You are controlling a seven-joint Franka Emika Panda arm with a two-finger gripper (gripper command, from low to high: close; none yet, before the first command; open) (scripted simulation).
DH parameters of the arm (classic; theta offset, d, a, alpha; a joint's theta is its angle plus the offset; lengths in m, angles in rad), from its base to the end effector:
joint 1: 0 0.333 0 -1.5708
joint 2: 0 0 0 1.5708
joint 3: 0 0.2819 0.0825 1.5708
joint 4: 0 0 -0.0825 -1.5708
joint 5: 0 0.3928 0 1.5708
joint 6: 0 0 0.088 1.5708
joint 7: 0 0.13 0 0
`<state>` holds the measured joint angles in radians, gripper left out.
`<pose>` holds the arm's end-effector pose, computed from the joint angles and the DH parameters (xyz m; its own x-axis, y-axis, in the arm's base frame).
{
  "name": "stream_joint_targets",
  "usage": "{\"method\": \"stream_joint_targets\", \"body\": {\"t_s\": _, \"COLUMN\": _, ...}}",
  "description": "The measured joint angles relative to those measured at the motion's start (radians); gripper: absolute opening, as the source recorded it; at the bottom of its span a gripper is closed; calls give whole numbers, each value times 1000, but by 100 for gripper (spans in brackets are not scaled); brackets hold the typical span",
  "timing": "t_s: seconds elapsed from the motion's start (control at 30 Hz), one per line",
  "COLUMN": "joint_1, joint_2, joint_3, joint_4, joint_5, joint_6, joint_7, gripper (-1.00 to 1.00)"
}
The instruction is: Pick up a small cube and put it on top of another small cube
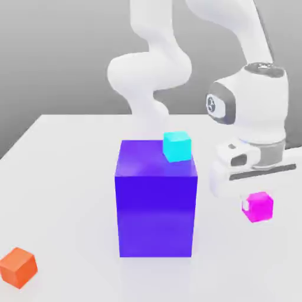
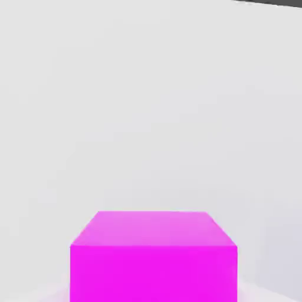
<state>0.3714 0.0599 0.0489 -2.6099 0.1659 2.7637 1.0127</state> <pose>0.4135 0.1792 0.1757 0.7364 -0.6763 -0.0197 -0.6735 -0.7301 -0.1156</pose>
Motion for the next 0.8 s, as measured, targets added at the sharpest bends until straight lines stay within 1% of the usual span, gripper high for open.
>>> {"method": "stream_joint_targets", "body": {"t_s": 0.3, "joint_1": -241, "joint_2": 189, "joint_3": -180, "joint_4": 320, "joint_5": 38, "joint_6": -172, "joint_7": -117, "gripper": -100}}
{"method": "stream_joint_targets", "body": {"t_s": 0.63, "joint_1": -514, "joint_2": 367, "joint_3": -344, "joint_4": 617, "joint_5": 94, "joint_6": -337, "joint_7": -246, "gripper": -100}}
{"method": "stream_joint_targets", "body": {"t_s": 0.7, "joint_1": -572, "joint_2": 443, "joint_3": -373, "joint_4": 671, "joint_5": 98, "joint_6": -348, "joint_7": -265, "gripper": -100}}
{"method": "stream_joint_targets", "body": {"t_s": 0.77, "joint_1": -607, "joint_2": 526, "joint_3": -367, "joint_4": 699, "joint_5": 123, "joint_6": -306, "joint_7": -287, "gripper": -100}}
{"method": "stream_joint_targets", "body": {"t_s": 0.8, "joint_1": -616, "joint_2": 552, "joint_3": -362, "joint_4": 704, "joint_5": 133, "joint_6": -289, "joint_7": -294, "gripper": 100}}
